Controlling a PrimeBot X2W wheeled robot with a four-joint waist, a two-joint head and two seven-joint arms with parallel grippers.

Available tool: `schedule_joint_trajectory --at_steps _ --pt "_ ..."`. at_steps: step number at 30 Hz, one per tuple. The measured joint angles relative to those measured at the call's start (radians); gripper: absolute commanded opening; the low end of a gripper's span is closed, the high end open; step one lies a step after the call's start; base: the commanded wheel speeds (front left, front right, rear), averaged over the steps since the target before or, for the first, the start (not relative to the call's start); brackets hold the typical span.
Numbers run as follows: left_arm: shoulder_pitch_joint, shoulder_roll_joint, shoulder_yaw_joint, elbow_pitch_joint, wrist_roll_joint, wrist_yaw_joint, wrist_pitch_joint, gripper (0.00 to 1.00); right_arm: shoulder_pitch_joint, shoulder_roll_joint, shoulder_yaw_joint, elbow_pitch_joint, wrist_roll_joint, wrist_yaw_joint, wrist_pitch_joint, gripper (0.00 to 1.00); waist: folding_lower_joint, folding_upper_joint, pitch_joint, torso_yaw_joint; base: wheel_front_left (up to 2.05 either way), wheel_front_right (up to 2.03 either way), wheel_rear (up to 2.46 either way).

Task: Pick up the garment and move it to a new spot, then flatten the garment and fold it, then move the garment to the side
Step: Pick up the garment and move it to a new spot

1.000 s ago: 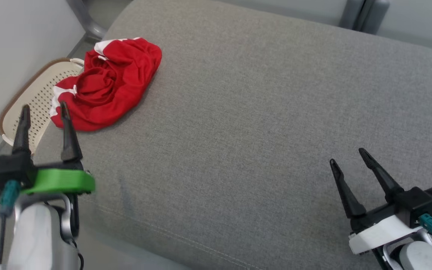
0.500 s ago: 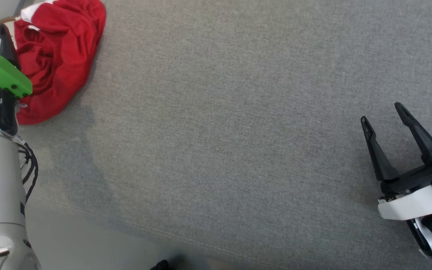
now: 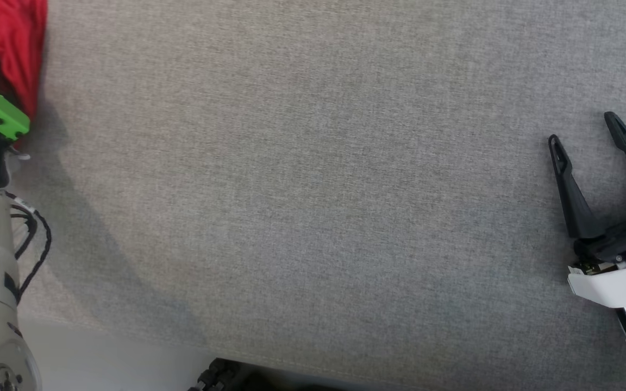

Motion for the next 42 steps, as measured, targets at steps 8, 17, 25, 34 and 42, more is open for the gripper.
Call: schedule_joint_trajectory --at_steps 8,17,25,34,42 --pt "-0.005 0.021 -0.022 0.031 0.013 -0.014 -0.173 0.00 -0.018 0.025 0.007 0.006 -0.002 0.000 -0.005 1.00 0.0000 0.0000 0.008 -0.026 0.00 0.00 0.00" --pt "0.015 0.103 -0.075 -0.018 0.047 -0.044 -0.347 0.00 -0.028 0.101 0.060 0.077 0.002 -0.001 0.004 1.00 0.0000 0.0000 -0.093 -0.049 0.00 0.00 0.00" --pt "0.065 0.142 -0.196 -0.168 0.093 -0.056 -0.366 0.00 -0.033 0.187 0.097 0.115 0.012 -0.001 0.004 1.00 0.0000 0.0000 -0.222 -0.098 0.00 0.00 0.00" --pt "0.239 0.139 -0.379 -0.481 0.037 -0.056 -0.258 0.00 -0.006 0.249 0.104 0.131 0.017 -0.001 0.004 1.00 -0.0001 0.0000 -0.356 -0.225 0.00 0.00 0.00" --pt "0.401 0.124 -0.488 -0.768 0.019 -0.056 -0.109 0.00 0.011 0.281 0.092 0.121 0.018 -0.001 0.004 1.00 -0.0001 0.0000 -0.433 -0.380 0.00 0.00 0.00"
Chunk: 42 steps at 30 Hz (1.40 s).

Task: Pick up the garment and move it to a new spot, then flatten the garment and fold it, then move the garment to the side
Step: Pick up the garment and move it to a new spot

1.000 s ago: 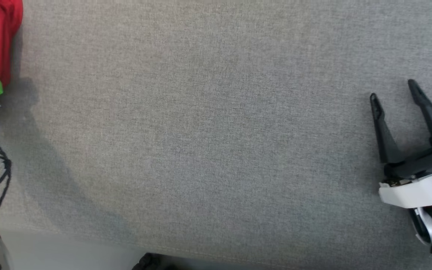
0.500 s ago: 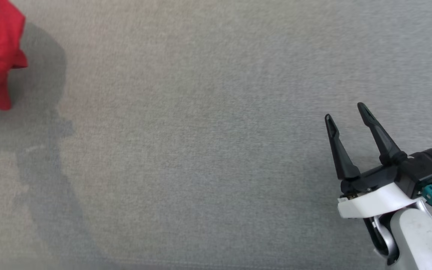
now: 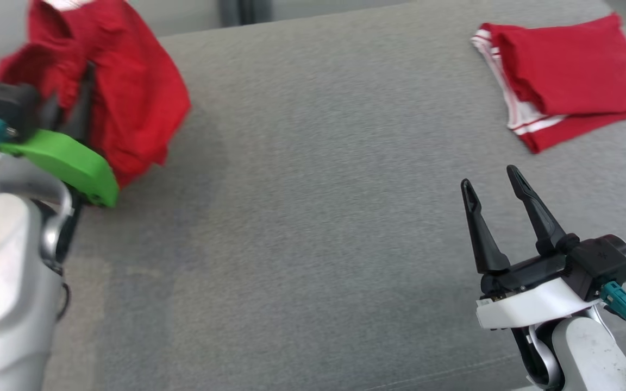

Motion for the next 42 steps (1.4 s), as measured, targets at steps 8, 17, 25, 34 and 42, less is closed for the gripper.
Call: schedule_joint_trajectory --at_steps 8,17,25,34,42 --pt "0.110 -0.052 -0.155 -0.096 0.007 0.000 0.058 0.00 0.004 0.031 -0.010 -0.017 0.001 0.000 0.000 1.00 0.0000 0.0000 -0.033 -0.140 0.00 0.00 0.00" --pt "0.140 -0.095 -0.291 0.072 0.039 -0.001 -0.007 0.00 -0.025 0.043 -0.012 -0.023 0.001 0.000 0.000 1.00 0.0000 0.0000 0.031 -0.184 0.00 0.00 0.00" --pt "0.138 -0.185 -0.287 0.183 -0.003 0.017 -0.165 1.00 -0.030 0.047 0.013 -0.003 0.001 0.000 0.000 1.00 0.0000 0.0000 0.041 -0.142 0.00 0.00 0.00" --pt "0.284 -0.194 -0.187 0.089 -0.007 0.167 -0.262 1.00 0.016 0.049 0.024 0.046 -0.003 0.000 0.000 1.00 0.0000 0.0000 -0.065 -0.090 0.00 0.00 0.00" --pt "0.556 -0.227 -0.010 -0.153 0.033 0.239 -0.266 1.00 0.082 0.064 0.014 0.081 -0.013 0.000 0.000 1.00 0.0000 -0.0001 -0.173 -0.018 0.00 0.00 0.00"
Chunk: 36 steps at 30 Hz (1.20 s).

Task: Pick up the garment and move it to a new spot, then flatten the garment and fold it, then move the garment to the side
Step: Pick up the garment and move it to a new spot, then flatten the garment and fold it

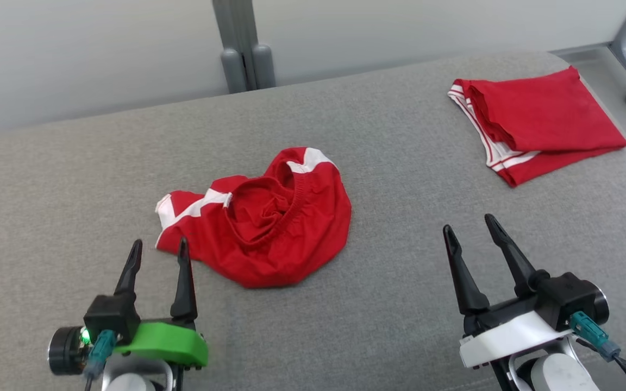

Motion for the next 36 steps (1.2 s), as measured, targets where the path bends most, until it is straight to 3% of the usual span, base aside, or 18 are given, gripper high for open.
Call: schedule_joint_trajectory --at_steps 3,13,36 --pt "0.084 -0.031 0.061 -0.094 0.047 0.002 0.000 1.00 0.027 0.005 -0.008 0.004 -0.004 0.000 0.000 1.00 0.0000 0.0000 -0.030 0.030 0.00 0.00 0.00" --pt "0.321 -0.104 0.191 -0.253 0.165 -0.076 0.000 1.00 0.121 0.020 -0.023 0.014 -0.016 0.000 0.000 1.00 0.0000 0.0001 -0.111 0.090 0.00 0.00 0.00" --pt "0.364 -0.109 0.161 -0.249 0.153 -0.059 0.000 1.00 0.153 0.032 -0.009 0.023 -0.021 0.000 0.000 1.00 0.0000 0.0000 -0.137 0.091 0.00 0.00 0.00"
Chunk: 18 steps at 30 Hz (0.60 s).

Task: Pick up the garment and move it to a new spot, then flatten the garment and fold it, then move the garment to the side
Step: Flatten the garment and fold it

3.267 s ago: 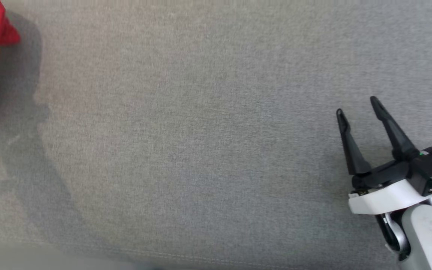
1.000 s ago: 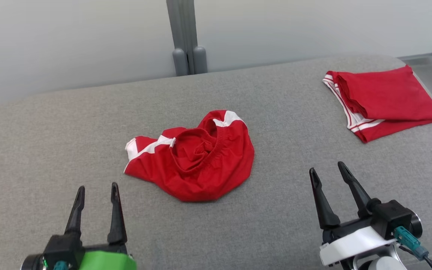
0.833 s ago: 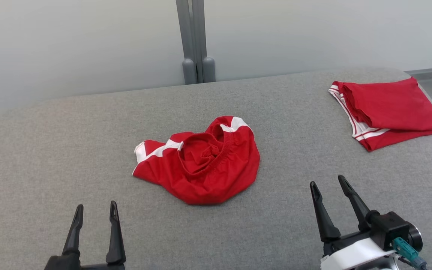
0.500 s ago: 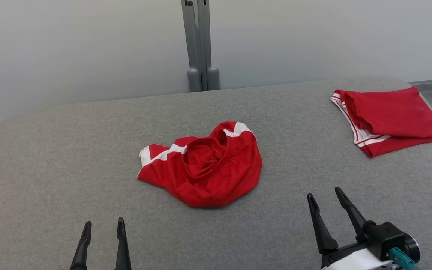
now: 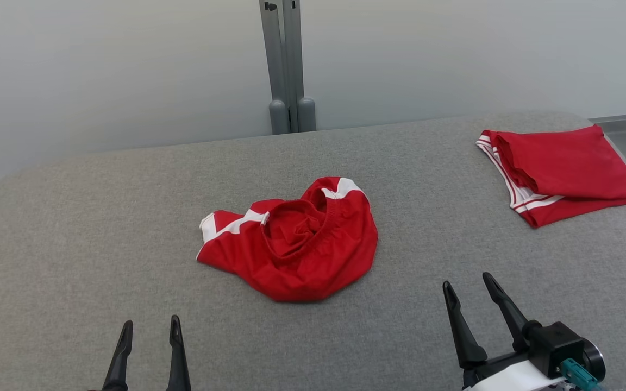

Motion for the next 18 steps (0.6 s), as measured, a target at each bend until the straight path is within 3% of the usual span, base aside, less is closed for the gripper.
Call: schedule_joint_trajectory --at_steps 18 --pt "-0.001 0.000 -0.007 0.006 0.000 0.002 0.000 1.00 -0.001 0.001 0.001 0.001 0.008 0.000 0.000 1.00 0.0000 0.0000 -0.001 -0.003 0.00 0.00 0.00"
